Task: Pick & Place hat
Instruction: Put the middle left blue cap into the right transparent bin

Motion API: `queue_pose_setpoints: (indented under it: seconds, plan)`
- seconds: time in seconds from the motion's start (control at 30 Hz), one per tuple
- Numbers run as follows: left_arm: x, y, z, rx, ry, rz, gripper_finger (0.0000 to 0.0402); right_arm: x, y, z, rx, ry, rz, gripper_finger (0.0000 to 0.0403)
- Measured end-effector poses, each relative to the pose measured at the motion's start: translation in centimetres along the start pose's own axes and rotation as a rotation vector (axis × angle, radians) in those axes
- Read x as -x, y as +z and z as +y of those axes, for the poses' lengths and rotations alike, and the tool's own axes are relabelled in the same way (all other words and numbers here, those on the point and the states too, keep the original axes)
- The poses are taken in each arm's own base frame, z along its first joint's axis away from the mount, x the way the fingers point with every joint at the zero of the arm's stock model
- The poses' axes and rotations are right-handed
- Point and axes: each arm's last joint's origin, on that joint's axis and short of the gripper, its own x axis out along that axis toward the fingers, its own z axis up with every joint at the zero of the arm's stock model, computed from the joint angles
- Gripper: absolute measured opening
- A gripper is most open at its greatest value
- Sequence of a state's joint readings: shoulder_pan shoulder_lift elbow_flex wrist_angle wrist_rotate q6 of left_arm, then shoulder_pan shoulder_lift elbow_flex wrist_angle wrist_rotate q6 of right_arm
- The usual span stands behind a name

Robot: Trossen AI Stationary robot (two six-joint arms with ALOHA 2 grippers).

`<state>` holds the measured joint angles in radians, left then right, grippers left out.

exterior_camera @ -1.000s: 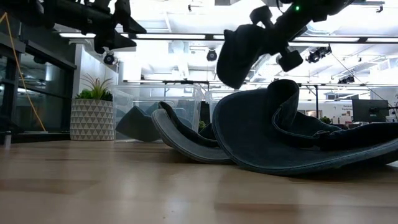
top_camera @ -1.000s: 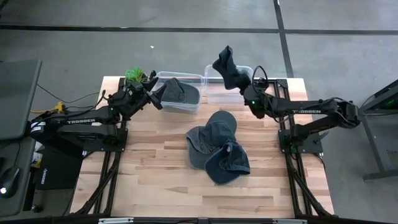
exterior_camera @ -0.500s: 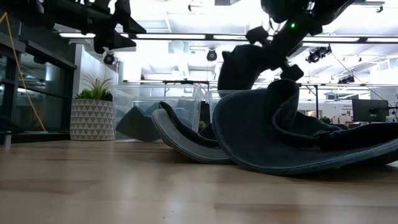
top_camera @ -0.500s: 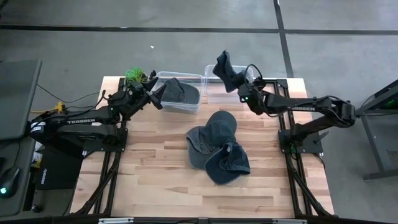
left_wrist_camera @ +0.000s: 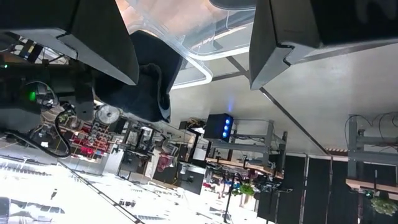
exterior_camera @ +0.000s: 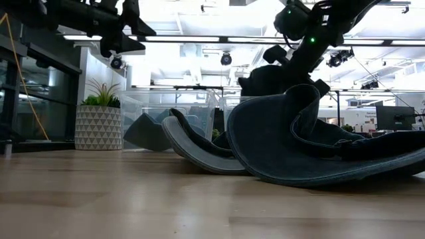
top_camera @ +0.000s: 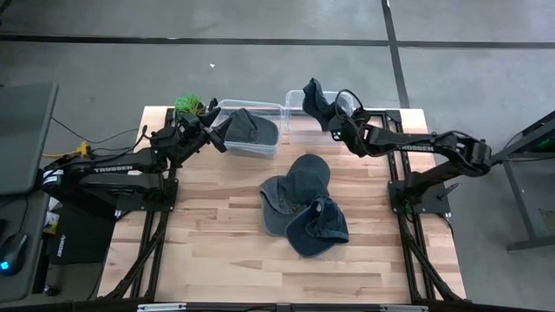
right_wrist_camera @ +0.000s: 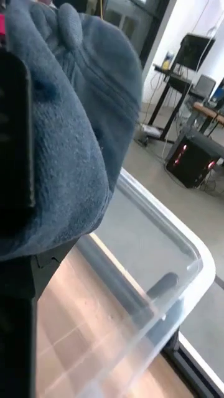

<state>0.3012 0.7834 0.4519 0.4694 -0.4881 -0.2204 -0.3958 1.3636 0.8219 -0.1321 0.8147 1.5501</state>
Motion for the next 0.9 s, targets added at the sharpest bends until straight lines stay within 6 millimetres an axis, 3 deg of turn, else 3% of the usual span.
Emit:
queue_pose_setpoints:
  seconds: [0.13, 0.53, 0.9]
  plan:
    - [0.01, 0.0, 0.0, 0.016, 0.0, 0.0, 0.0248, -0.11, 0.08, -0.05, -0.003, -0.005, 0.009, 0.001]
    - [0.01, -0.01, -0.04, 0.02, -0.013, 0.003, 0.0248, -0.56, 0.3, -0.15, 0.025, -0.017, 0.084, 0.0098]
    - [0.01, -0.02, -0.08, 0.025, -0.028, 0.007, 0.0248, -0.7, 0.75, 0.35, 0.145, 0.027, 0.105, 0.0144]
